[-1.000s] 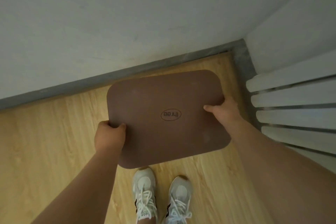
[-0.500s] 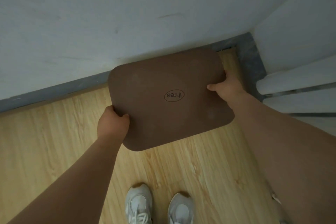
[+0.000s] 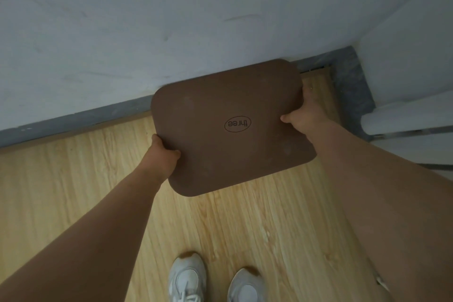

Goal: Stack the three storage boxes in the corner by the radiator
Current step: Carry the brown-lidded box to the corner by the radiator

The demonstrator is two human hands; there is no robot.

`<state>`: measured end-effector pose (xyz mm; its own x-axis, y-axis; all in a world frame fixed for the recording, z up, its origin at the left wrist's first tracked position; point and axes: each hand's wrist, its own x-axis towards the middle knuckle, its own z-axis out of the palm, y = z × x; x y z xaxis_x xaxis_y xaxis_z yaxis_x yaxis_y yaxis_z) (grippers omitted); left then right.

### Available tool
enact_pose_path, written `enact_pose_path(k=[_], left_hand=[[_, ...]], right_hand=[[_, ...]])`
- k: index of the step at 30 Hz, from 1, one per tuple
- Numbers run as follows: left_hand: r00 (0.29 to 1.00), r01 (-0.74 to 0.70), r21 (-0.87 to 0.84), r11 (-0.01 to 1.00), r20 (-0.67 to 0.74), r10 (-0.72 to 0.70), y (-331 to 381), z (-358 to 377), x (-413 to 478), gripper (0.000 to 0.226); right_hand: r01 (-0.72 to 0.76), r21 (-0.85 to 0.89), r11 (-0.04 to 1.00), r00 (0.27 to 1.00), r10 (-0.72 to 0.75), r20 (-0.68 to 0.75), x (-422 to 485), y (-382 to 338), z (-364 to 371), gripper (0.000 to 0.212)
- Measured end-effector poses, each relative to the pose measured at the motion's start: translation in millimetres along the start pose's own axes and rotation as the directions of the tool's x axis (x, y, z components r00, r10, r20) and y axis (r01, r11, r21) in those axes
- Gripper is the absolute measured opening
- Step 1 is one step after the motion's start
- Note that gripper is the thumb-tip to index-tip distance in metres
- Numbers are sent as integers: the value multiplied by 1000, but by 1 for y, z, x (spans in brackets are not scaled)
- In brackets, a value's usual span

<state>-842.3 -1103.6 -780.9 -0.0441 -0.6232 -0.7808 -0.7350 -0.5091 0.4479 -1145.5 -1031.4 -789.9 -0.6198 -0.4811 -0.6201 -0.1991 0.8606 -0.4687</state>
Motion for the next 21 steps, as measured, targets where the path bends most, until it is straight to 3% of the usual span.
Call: enact_pose_path(k=[6, 10, 14, 21], left_hand=[[1000, 20, 45, 999, 14, -21, 0, 2, 4, 63], [997, 9, 156, 988, -71, 2, 0, 0, -6, 63], [996, 14, 208, 978, -93, 5, -1, -5, -35, 79], [995, -49, 282, 958, -70, 72, 2, -34, -104, 76]], right_hand=[[-7, -182, 983, 1000, 9, 15, -4, -6, 3, 98], [-10, -277, 961, 1000, 11, 0, -20, -11, 5, 93], [20, -324, 946, 1000, -19, 8, -53, -18, 8, 88], [116, -360, 926, 990, -78, 119, -129, -55, -2, 87]])
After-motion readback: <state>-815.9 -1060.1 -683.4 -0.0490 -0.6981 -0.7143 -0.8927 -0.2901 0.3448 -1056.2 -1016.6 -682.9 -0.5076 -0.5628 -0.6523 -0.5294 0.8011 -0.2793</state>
